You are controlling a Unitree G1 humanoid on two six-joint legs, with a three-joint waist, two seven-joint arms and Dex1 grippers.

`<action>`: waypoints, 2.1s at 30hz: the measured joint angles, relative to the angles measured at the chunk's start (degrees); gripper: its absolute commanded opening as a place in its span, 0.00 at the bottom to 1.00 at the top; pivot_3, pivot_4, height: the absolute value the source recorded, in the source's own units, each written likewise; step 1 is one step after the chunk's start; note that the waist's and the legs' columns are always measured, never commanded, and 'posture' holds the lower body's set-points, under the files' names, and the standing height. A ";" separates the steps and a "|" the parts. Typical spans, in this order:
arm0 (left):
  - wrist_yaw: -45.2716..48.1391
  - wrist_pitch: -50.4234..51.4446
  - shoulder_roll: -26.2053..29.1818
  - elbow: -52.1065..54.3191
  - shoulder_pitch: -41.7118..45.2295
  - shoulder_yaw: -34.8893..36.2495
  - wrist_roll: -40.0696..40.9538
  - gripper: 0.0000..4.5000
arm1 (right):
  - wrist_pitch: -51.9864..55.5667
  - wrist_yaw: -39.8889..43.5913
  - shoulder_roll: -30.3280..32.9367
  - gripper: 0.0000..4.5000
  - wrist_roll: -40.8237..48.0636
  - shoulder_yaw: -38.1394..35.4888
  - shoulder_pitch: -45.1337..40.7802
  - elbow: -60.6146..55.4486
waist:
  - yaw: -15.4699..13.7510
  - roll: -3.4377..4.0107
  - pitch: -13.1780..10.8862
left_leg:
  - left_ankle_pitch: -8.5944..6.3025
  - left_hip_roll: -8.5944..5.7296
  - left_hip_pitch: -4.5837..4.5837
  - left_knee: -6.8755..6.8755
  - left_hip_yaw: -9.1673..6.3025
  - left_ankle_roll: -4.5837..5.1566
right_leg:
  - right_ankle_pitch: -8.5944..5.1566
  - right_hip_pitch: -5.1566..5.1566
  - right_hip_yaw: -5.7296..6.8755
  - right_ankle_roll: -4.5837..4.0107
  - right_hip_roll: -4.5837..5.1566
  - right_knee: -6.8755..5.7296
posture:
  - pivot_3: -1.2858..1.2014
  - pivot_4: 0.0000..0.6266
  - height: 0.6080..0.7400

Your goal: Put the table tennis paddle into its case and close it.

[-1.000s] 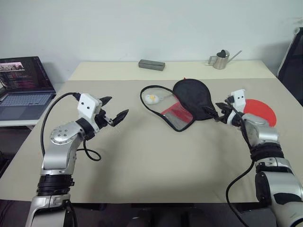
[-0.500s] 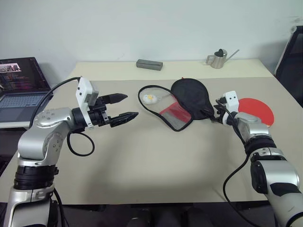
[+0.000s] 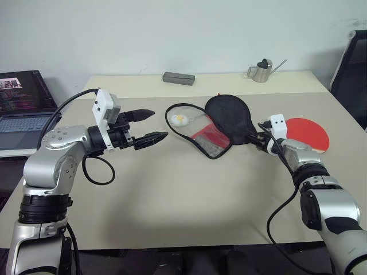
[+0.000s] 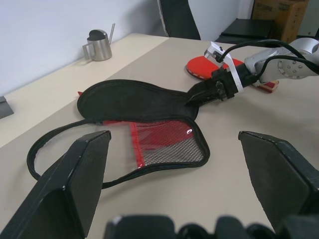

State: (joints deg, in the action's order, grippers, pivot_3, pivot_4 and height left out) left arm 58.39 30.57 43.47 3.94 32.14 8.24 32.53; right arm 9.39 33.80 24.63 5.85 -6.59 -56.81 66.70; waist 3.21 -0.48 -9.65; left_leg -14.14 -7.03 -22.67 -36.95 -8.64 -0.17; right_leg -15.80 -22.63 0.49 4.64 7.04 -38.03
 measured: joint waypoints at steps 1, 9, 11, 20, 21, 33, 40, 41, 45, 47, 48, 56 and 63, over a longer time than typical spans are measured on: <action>0.01 -0.01 0.00 0.00 0.00 0.00 -0.01 1.00 | 0.00 -0.01 -0.13 0.40 0.00 -0.10 -0.02 0.00 | 0.01 0.00 0.00 | 0.00 0.00 0.00 0.00 0.00 0.00 | 0.00 0.00 0.00 0.00 0.00 0.00 | 0.52 0.24 1.00; 0.04 -0.69 0.19 0.00 -1.42 0.03 -0.43 1.00 | 0.06 -0.32 -0.22 0.01 -0.31 -0.08 -0.19 -0.43 | 0.10 0.00 0.00 | 0.00 0.00 0.02 0.00 0.00 0.00 | 0.00 0.00 -0.01 0.00 0.00 -0.02 | 0.52 0.24 1.00; 0.15 -0.89 0.33 0.00 -2.50 0.06 -0.73 1.00 | 1.12 -1.08 -0.34 0.01 -0.18 -0.15 -0.19 -0.85 | 0.10 0.00 0.00 | 0.00 0.00 0.02 0.00 0.00 0.00 | 0.00 0.00 -0.02 0.00 0.00 -0.02 | 0.52 0.24 1.00; 0.99 -0.92 2.74 0.12 -6.11 1.69 -0.97 1.00 | 14.81 -5.77 -2.79 0.01 1.75 -1.61 3.25 -14.29 | 0.14 0.00 0.00 | 0.00 0.02 0.01 0.00 -0.01 0.00 | 0.00 -0.05 -0.05 -0.01 -0.01 -0.05 | 0.52 0.24 1.00; 0.98 -0.92 2.79 0.15 -6.32 1.80 -0.97 1.00 | 16.89 -7.02 -3.35 0.01 2.24 -2.05 4.10 -16.68 | 0.14 0.00 0.01 | 0.00 0.03 0.01 0.00 -0.01 0.00 | 0.00 -0.05 -0.05 -0.01 -0.01 -0.06 | 0.52 0.24 1.00; 0.97 -0.93 2.95 0.36 -6.63 2.40 -1.02 1.00 | 37.15 -22.80 -11.78 0.01 7.53 -8.44 11.57 -40.48 | 0.09 0.00 0.01 | -0.01 0.03 -0.01 0.01 0.01 0.00 | 0.01 -0.17 -0.11 -0.02 -0.01 -0.12 | 0.52 0.24 1.00; 0.98 -0.96 2.96 0.45 -6.63 2.40 -1.09 1.00 | 40.80 -27.35 -14.11 0.01 8.96 -9.84 13.60 -46.10 | 0.05 0.00 0.01 | -0.01 0.02 -0.04 0.02 0.01 0.00 | 0.01 -0.22 -0.11 -0.02 -0.01 -0.14 | 0.52 0.24 1.00; 0.99 -0.96 2.96 0.49 -6.63 2.40 -1.10 1.00 | 41.26 -27.79 -14.42 0.01 9.00 -9.90 13.86 -46.89 | 0.05 0.00 0.01 | -0.01 0.02 -0.04 0.02 0.02 0.00 | 0.01 -0.24 -0.11 -0.02 -0.01 -0.15 | 0.52 0.24 1.00; 1.01 -0.96 2.96 0.75 -6.63 2.40 -1.10 1.00 | 42.30 -28.97 -15.17 0.01 9.43 -9.91 14.87 -49.10 | 0.05 0.00 0.02 | -0.01 0.02 -0.05 0.02 0.03 0.00 | 0.01 -0.26 -0.12 -0.02 -0.01 -0.16 | 0.52 0.24 1.00; 1.04 -0.96 2.96 0.87 -6.62 2.39 -1.09 1.00 | 42.62 -29.34 -15.36 0.01 9.43 -9.85 15.23 -49.90 | 0.04 0.00 0.02 | -0.01 0.02 -0.05 0.02 0.02 0.00 | 0.01 -0.27 -0.11 -0.02 -0.01 -0.17 | 0.52 0.24 1.00; 1.06 -0.96 2.96 0.92 -6.62 2.39 -1.09 1.00 | 42.85 -29.62 -15.53 0.01 9.43 -9.82 15.49 -50.55 | 0.04 0.00 0.02 | -0.01 0.02 -0.06 0.02 0.02 0.00 | 0.01 -0.28 -0.12 -0.02 -0.01 -0.17 | 0.52 0.24 1.00; 1.13 -0.96 2.96 0.98 -6.60 2.39 -1.09 1.00 | 45.46 -31.55 -17.09 0.01 9.49 -9.73 17.36 -55.17 | 0.05 0.00 0.02 | -0.01 0.02 -0.12 0.01 0.09 0.00 | 0.01 -0.43 -0.19 -0.02 -0.01 -0.28 | 0.52 0.24 1.00; 1.19 -1.03 2.94 0.98 -6.17 2.28 -1.18 1.00 | 46.28 -32.08 -18.35 0.39 9.80 -9.72 17.62 -56.66 | 0.04 -0.03 0.04 | 0.02 0.01 -0.08 -0.01 0.25 -0.03 | -0.02 -0.61 -0.42 -0.06 -0.02 -0.72 | 0.52 0.24 1.00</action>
State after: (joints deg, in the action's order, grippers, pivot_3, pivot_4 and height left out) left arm 59.58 29.55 46.41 4.92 25.96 10.52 31.36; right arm 55.67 1.71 6.28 15.65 -16.32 -39.19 10.04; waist 3.25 -0.51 -9.61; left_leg -14.12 -7.01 -22.75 -36.96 -8.40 -0.20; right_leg -15.82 -23.25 0.07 4.58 7.01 -38.75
